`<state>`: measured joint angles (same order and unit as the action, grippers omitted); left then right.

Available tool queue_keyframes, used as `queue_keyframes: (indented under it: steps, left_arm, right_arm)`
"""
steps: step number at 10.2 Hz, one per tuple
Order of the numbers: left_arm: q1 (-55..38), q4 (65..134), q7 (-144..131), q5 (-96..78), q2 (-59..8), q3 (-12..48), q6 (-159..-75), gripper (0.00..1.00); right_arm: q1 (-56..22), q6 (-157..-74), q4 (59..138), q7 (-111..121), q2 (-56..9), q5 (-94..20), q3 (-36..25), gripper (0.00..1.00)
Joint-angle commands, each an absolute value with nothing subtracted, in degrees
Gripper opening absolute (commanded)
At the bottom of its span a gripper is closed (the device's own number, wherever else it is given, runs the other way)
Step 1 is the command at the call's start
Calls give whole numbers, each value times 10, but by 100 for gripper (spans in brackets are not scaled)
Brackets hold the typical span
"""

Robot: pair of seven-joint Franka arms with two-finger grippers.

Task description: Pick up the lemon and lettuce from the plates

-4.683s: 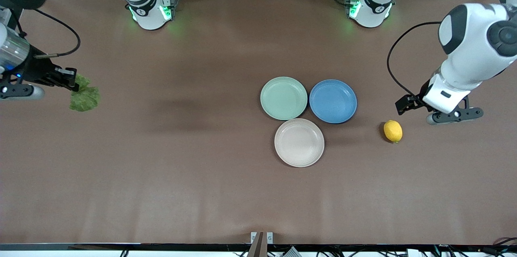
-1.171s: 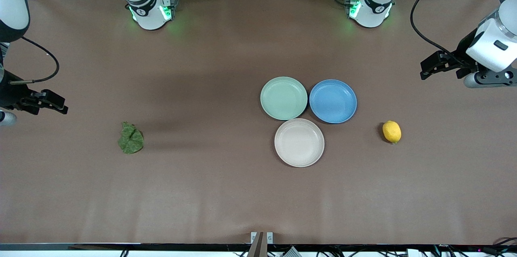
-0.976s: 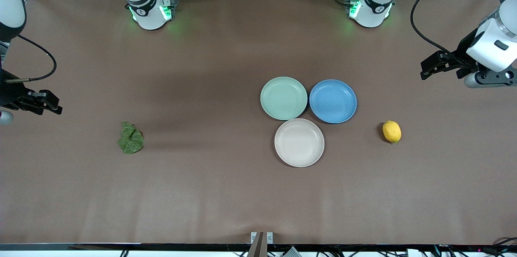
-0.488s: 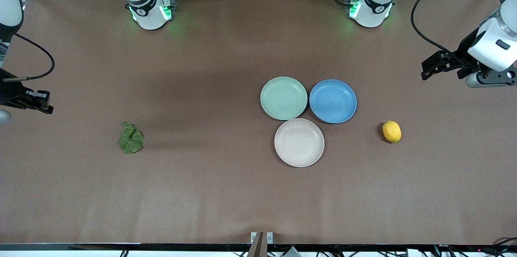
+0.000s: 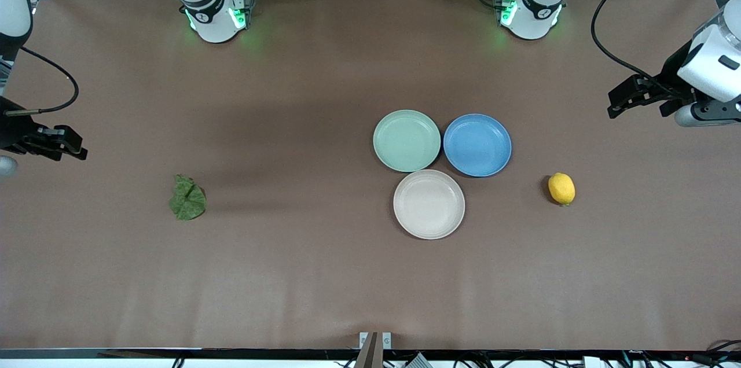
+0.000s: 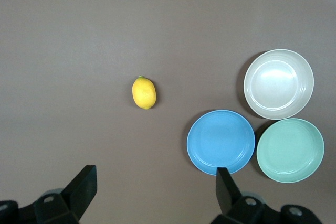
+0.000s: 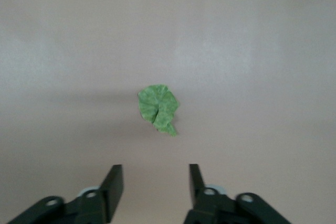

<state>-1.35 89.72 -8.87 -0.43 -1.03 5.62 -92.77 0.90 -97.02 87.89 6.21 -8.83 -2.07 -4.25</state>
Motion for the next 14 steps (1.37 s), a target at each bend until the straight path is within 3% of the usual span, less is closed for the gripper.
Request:
queue_keyframes:
  steps: [1, 3, 4, 6, 9, 10, 13, 14]
  left_arm:
    - [-12, 885, -74, 3, -16, 57, -928, 100]
    - [-13, 885, -74, 17, -17, 57, -928, 100]
    - [-17, 886, -73, 37, -17, 60, -928, 100]
    - [-13, 885, -74, 34, -16, 62, -928, 100]
    - [-12, 886, -75, 28, -16, 62, -928, 100]
    - [-12, 885, -74, 13, -16, 61, -928, 100]
    - [-12, 885, -75, 8, -16, 60, -928, 100]
    - [-12, 886, -74, 8, -16, 60, -928, 100]
  right_arm:
    - [21, -954, 871, 64, -87, -24, -33, 84]
    - [21, -952, 871, 64, -88, -25, -32, 56]
    - [21, -952, 871, 64, -89, -25, -32, 47]
    - [20, -953, 871, 63, -91, -25, -31, 42]
    - [20, -953, 871, 63, -92, -25, -31, 51]
    - [20, -953, 872, 63, -93, -33, -32, 47]
    - [21, -953, 873, 63, -94, -38, -33, 19]
    - [21, -953, 874, 63, -95, -38, -33, 18]
